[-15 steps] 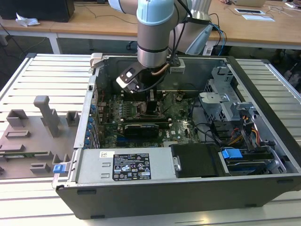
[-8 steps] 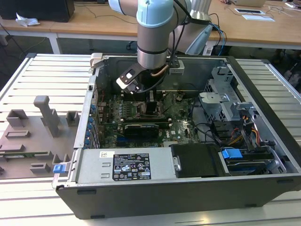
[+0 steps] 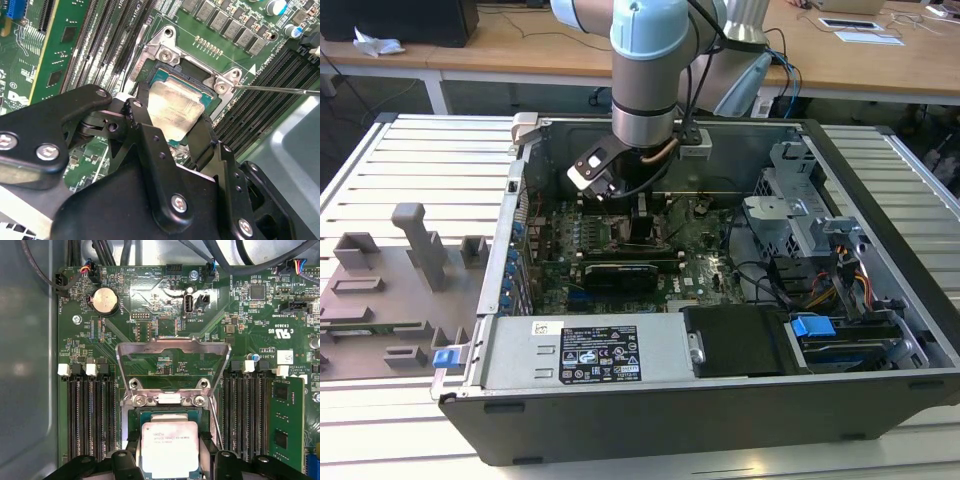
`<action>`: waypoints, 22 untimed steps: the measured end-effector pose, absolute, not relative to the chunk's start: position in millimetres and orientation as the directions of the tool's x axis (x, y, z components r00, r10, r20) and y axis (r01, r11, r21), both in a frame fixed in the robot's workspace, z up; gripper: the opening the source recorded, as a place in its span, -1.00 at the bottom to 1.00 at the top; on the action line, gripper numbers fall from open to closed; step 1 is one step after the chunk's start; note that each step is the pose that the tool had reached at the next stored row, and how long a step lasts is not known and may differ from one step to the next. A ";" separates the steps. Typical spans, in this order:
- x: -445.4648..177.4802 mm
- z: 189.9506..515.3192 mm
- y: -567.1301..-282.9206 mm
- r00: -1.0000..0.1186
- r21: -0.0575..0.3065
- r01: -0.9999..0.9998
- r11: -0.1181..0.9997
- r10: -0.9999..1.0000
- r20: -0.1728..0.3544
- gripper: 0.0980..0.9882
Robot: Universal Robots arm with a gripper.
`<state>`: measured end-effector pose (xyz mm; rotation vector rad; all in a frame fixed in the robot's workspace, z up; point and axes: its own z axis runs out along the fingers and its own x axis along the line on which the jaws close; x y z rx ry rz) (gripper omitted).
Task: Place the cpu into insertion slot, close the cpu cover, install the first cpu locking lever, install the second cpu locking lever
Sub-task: 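Place the cpu into insertion slot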
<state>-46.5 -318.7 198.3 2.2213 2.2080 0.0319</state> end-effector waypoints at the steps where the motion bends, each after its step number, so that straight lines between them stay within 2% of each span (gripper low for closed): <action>1: -46.5 198.2 -318.7 0.006 0.021 1.000 -0.006 1.000 0.008 0.00; 3: -46.5 198.1 -318.6 0.006 0.021 1.000 -0.006 1.000 0.008 0.03; 4: -46.5 198.1 -318.6 0.006 0.021 1.000 -0.006 1.000 0.008 0.17; 11: -46.5 214.8 -316.1 0.006 0.021 1.000 -0.006 1.000 0.008 0.17; 13: -46.5 225.4 -315.7 0.006 0.021 1.000 -0.006 1.000 0.007 -0.15; 14: -46.5 228.8 -315.5 0.006 0.021 1.000 -0.006 1.000 0.007 -0.15; 15: -46.5 232.4 -315.3 0.006 0.021 1.000 -0.006 1.000 0.007 -0.42; 17: -46.5 241.6 -314.7 0.006 0.021 1.000 -0.006 1.000 0.007 -0.69; 18: -46.6 244.1 -314.4 0.006 0.021 1.000 -0.006 1.000 0.007 -0.69; 19: -46.5 246.7 -314.1 0.006 0.021 1.000 -0.006 1.000 0.006 -0.84; 21: -46.5 256.7 -311.8 0.006 0.021 1.000 -0.006 1.000 0.005 -0.84; 22: -46.6 262.5 -310.7 0.006 0.021 1.000 -0.006 1.000 0.004 -0.99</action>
